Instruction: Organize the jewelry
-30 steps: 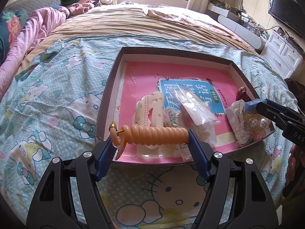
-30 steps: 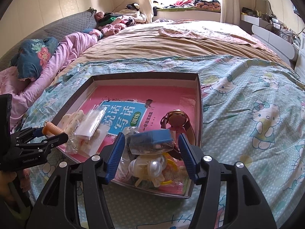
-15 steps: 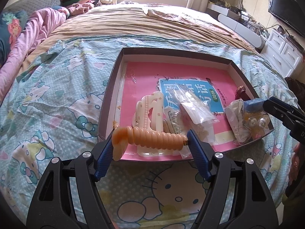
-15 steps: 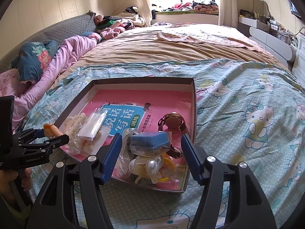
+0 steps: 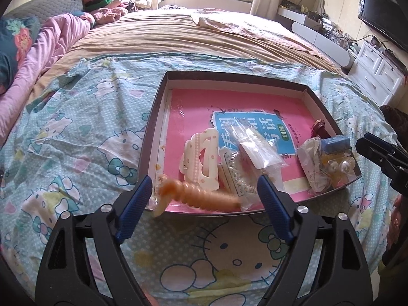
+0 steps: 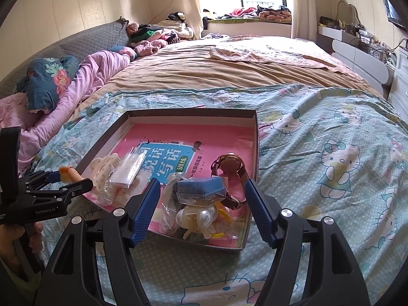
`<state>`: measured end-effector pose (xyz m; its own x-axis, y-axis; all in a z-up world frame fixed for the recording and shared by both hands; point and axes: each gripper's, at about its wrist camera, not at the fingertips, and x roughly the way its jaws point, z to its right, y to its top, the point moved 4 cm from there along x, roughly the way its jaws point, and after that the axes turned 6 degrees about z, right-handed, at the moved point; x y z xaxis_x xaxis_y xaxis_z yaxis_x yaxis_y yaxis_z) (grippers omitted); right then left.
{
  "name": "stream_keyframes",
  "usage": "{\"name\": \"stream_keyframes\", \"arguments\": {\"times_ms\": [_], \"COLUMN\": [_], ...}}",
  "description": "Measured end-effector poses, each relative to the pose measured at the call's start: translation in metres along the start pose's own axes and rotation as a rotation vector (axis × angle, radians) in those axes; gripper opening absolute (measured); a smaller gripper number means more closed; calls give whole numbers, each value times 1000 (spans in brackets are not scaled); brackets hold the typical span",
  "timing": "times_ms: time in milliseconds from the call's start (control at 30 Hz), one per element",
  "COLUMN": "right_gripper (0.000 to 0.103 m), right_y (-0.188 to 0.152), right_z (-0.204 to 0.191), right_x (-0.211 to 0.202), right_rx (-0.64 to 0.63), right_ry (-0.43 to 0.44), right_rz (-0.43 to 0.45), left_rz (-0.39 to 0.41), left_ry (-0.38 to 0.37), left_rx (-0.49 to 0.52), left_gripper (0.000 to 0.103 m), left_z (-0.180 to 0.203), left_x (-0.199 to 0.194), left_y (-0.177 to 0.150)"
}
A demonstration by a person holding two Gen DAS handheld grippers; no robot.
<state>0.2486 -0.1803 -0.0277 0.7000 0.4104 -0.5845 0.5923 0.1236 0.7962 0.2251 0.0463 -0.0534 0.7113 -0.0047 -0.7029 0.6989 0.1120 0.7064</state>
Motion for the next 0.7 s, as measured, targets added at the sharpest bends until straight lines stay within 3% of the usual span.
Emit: {"name": "stream_keyframes", "arguments": {"times_ms": [167,433,700], "right_gripper": [71,86,92], "right_y": [2,2,-8], "right_z": [-1,-11,-25], "right_x": [-11,-45,-81], "right_rx": [3,-13,-24], "right_ry": [3,30,68], "right_rz": [16,72,112], "left_rz": [33,114,146], "left_ry": [-6,-3,-22], "left_rx": [-1,3,7], "left_gripper": [78,93,93], "left_z": [1,7,15], "left_x": [-15,-58,-92], "left_y": [6,9,-1]}}
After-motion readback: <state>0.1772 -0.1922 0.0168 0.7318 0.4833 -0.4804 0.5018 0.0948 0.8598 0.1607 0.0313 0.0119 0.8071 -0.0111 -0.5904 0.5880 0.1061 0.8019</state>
